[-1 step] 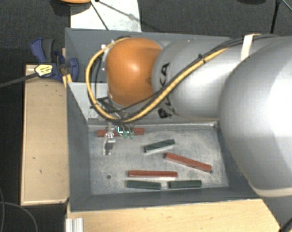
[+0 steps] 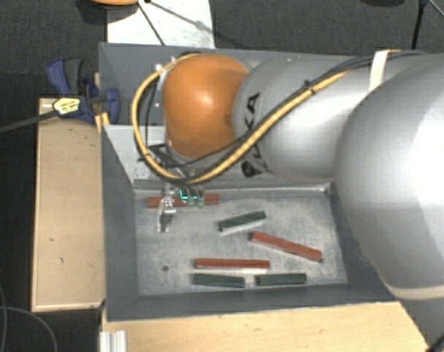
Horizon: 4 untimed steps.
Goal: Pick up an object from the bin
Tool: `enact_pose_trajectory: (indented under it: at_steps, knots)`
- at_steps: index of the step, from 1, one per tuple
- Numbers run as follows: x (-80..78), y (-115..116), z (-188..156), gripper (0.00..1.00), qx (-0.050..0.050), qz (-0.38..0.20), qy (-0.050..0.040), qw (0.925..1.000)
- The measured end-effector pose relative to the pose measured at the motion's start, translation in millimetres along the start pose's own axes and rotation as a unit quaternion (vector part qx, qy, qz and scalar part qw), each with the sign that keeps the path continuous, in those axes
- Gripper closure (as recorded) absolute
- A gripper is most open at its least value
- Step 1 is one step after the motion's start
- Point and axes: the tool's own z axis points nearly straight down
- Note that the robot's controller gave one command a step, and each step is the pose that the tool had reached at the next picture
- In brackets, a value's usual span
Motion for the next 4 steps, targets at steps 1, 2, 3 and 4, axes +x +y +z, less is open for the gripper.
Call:
enact_pose_trajectory:
  at_steps: [1,2,3,4]
  knots:
    - [-6.6,-46.2,47.3,0.0,-0.001,0.014,-0.0016,0.9999]
    - [-12.9,-49.2,73.4,0.0,0.002,0.02,-0.0003,0.9998]
    - [-13.2,-72.3,74.4,0.0,0.0,0.025,0.0007,0.9997]
    - [-14.6,-105.9,75.4,0.0,0.002,0.006,0.0012,1.0]
